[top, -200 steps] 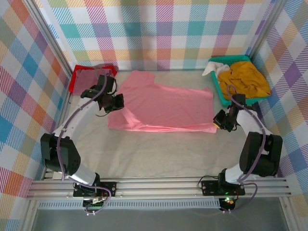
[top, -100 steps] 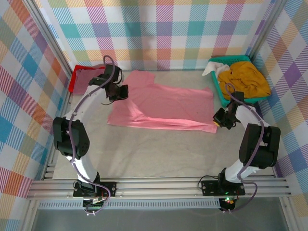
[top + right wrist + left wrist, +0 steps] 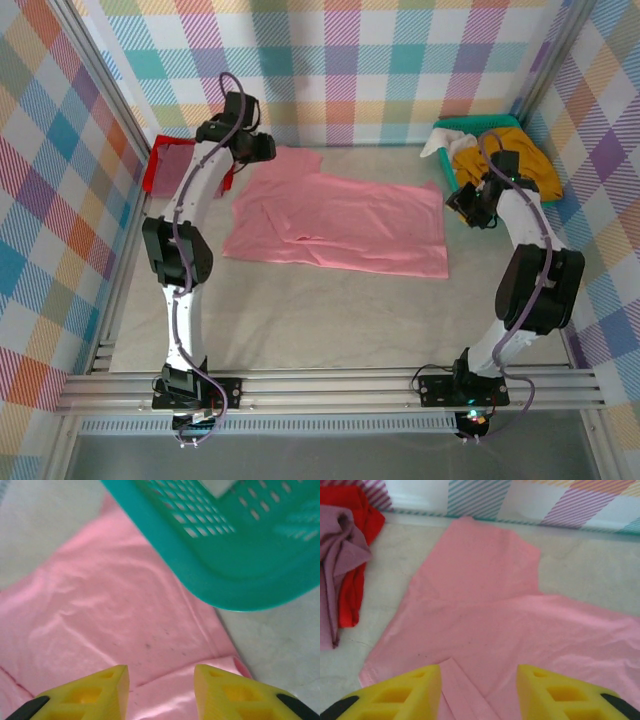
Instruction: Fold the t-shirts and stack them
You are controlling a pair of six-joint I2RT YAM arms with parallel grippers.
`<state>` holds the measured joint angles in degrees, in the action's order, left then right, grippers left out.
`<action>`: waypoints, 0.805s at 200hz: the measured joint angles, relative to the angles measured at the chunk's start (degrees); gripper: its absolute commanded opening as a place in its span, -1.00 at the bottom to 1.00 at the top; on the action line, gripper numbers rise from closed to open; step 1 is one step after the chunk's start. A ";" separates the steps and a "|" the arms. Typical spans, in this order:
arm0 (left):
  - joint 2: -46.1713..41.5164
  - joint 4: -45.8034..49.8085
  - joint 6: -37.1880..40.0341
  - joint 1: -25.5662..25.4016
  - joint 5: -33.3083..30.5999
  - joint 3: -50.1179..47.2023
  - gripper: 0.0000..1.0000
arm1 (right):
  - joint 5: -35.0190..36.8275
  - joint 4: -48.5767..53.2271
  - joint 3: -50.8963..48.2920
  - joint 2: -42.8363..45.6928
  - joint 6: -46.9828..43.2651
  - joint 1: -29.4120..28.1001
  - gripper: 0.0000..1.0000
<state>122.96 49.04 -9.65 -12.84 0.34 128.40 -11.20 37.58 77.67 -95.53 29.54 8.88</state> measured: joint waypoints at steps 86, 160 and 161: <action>-16.04 -11.37 -9.31 -2.95 6.82 -44.19 -0.03 | -1.31 -5.73 -24.30 15.30 -2.29 -10.82 -0.21; -4.33 -18.53 -13.33 -6.78 9.27 -43.10 -0.14 | -3.28 -12.55 -24.41 12.92 -3.43 -13.46 -0.18; -4.17 -18.60 -13.42 -6.84 9.27 -43.06 -0.14 | -3.28 -12.57 -24.41 12.90 -3.43 -13.46 -0.18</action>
<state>118.78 30.44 -23.07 -19.68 9.61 85.34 -14.48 25.02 53.25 -82.63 26.11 -4.58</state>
